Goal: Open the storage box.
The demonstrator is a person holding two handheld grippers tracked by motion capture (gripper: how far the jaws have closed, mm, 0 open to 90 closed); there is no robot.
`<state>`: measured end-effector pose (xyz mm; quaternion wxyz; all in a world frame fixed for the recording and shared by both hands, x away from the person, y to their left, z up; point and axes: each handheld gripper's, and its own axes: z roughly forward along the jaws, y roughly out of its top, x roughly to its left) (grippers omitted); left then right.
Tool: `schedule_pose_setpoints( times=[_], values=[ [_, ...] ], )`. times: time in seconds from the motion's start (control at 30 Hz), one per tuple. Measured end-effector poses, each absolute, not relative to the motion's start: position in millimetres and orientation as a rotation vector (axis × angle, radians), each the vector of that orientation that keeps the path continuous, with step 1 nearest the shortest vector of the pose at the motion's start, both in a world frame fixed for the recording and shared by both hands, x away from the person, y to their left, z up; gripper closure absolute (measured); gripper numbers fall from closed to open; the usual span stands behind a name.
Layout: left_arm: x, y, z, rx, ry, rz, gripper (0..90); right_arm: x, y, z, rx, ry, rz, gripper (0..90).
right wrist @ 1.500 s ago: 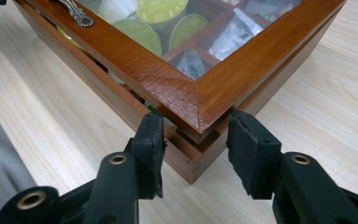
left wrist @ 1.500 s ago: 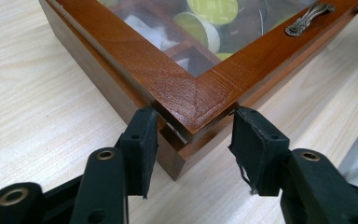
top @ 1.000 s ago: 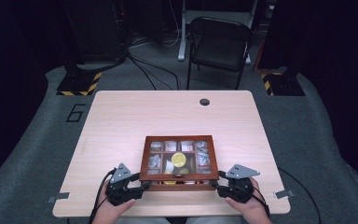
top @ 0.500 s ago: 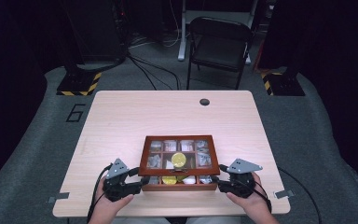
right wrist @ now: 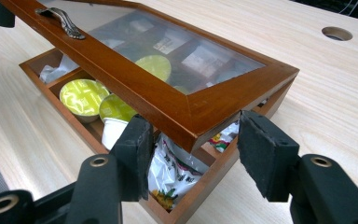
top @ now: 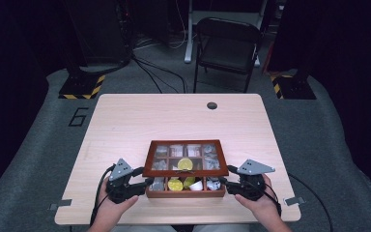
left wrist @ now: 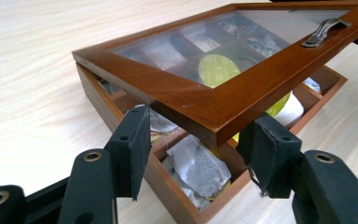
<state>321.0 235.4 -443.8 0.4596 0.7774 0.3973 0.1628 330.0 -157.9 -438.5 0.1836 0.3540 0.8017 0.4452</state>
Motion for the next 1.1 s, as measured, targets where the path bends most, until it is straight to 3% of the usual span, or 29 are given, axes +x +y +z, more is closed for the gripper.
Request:
schedule_pose_setpoints(
  times=[0.67, 1.1],
  values=[
    [330.5, 232.5, -424.2, 1.917, 0.938, 0.473, 43.2, 339.4, -154.8, -421.7, 0.976, 2.217, 1.263, 46.0],
    [340.9, 232.8, -418.2, 1.916, 0.948, 0.441, 40.9, 347.8, -154.5, -412.6, 0.999, 2.239, 1.268, 44.2]
  ],
)
